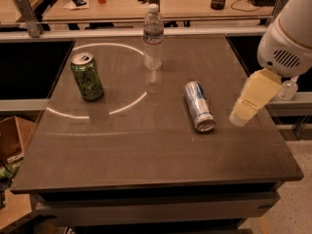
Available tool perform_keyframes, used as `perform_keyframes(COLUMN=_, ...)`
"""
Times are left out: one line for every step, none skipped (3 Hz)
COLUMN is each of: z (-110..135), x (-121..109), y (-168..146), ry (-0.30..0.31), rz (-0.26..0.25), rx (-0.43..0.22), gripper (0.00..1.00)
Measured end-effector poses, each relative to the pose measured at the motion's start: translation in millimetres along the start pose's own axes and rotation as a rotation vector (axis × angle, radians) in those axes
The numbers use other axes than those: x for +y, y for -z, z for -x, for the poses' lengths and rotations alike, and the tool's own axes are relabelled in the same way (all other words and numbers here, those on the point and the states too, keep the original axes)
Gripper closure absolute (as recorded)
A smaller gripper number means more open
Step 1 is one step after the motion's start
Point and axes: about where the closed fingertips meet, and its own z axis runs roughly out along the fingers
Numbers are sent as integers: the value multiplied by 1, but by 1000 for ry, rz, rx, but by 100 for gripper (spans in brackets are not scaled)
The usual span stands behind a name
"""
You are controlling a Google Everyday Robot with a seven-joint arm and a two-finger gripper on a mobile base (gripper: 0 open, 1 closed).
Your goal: Place redbull can upright
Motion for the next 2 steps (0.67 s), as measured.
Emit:
perform_keyframes(z=8, x=-4, y=-22, ry=-123, rz=-7, rx=64, gripper=0)
perform_keyframes(z=17, x=-10, y=-40, ry=-282, rz=4, rx=84, gripper=0)
